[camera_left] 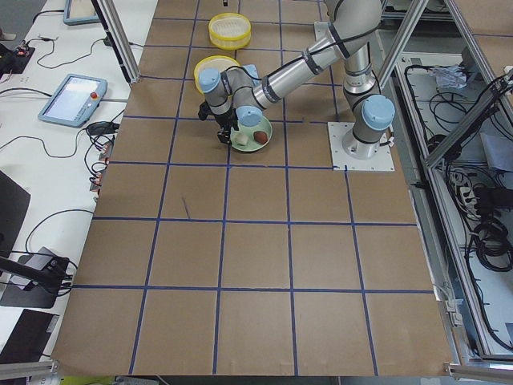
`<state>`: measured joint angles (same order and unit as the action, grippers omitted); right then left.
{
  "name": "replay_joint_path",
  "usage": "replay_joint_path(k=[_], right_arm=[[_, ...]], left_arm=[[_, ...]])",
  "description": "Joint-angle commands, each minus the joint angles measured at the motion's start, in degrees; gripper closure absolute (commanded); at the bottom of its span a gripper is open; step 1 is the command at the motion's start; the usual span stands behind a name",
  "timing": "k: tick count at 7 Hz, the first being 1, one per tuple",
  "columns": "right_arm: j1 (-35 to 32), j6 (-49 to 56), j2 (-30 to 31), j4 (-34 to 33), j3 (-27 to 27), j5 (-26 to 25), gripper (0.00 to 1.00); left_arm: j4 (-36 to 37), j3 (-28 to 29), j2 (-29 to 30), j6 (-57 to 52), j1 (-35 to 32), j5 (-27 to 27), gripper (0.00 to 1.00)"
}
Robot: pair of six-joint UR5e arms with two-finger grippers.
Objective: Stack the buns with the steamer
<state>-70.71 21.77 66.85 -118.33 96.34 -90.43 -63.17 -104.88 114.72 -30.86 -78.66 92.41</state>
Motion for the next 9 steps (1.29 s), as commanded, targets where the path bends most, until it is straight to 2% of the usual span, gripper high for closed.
replay_joint_path(k=[1, 3, 5, 7, 9], right_arm=[[0.5, 0.2, -0.5, -2.7, 2.3, 0.1, 0.05], [0.5, 0.1, -0.3, -2.8, 2.1, 0.1, 0.05], [0.5, 0.1, -0.1, -2.6, 2.0, 0.3, 0.05], [0.5, 0.1, -0.1, -2.9, 1.9, 0.4, 0.05], [0.5, -0.1, -0.8, -2.9, 2.9, 0.8, 0.08]], left_arm=[[0.0, -0.1, -0.2, 0.0, 0.0, 0.0, 0.96], [-0.2, 0.3, -0.4, 0.4, 0.0, 0.0, 0.97], [-3.3, 1.7, -2.6, 6.0, -0.1, -0.5, 0.97], [-4.8, 4.2, -4.9, 20.6, -1.0, -2.2, 0.97], [-6.6, 9.8, -4.8, 39.4, -6.9, -8.9, 0.97]])
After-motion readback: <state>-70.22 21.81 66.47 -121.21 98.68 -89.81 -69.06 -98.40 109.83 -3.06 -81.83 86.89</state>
